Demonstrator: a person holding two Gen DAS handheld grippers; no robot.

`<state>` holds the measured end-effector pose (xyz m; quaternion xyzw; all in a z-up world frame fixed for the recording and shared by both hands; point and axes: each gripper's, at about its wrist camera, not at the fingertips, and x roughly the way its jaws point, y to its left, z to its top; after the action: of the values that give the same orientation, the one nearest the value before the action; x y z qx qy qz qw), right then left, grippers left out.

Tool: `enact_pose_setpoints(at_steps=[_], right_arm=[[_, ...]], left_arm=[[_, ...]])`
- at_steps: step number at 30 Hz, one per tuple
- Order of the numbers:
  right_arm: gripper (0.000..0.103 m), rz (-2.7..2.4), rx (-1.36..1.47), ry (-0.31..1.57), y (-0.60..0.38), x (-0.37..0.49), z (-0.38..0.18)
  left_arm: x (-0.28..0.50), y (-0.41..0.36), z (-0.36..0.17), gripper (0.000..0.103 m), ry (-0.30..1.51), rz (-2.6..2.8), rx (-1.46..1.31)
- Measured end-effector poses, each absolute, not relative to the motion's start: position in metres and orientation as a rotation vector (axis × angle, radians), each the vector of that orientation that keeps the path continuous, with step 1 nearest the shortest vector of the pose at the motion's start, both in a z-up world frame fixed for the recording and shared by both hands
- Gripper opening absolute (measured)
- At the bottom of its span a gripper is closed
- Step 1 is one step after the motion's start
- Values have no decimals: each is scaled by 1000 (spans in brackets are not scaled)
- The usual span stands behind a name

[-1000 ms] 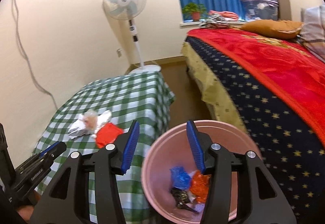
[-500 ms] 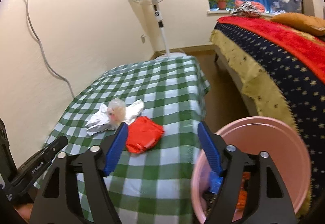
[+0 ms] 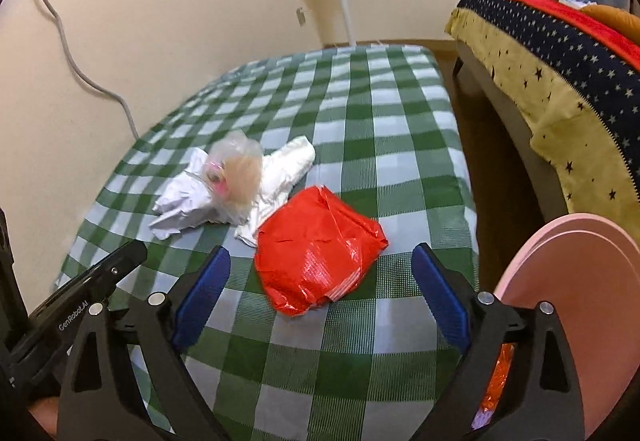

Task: Collect trash
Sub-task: 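Move both open tools back to the remaining trash on the bed, then grasp the white paper with the left tool while the right grasps the red packet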

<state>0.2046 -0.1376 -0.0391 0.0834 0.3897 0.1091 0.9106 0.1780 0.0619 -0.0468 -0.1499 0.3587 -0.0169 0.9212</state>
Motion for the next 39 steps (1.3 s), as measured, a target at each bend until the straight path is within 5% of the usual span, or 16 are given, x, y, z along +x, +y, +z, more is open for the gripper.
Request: enact_pose_setpoints(at_steps=[3,14,17,24,39], right_arm=[[91,224,166,830,-136,211,-45],[90,227,129,875,-130,218,-55],[88,219,126,881,-131,219,-56],[58,226,103,876,-127,216,-56],[54,244,116,777,-130,184,-30]], left_arm=[[184,60,-48,36,742,-33,-303],[202,55,-51,36,773,-39,-293],[205,56,-52,32,782,-40,-292],[204,60,-54,4,784,-58,-323],[160,83,-22,3,721,23,-282]])
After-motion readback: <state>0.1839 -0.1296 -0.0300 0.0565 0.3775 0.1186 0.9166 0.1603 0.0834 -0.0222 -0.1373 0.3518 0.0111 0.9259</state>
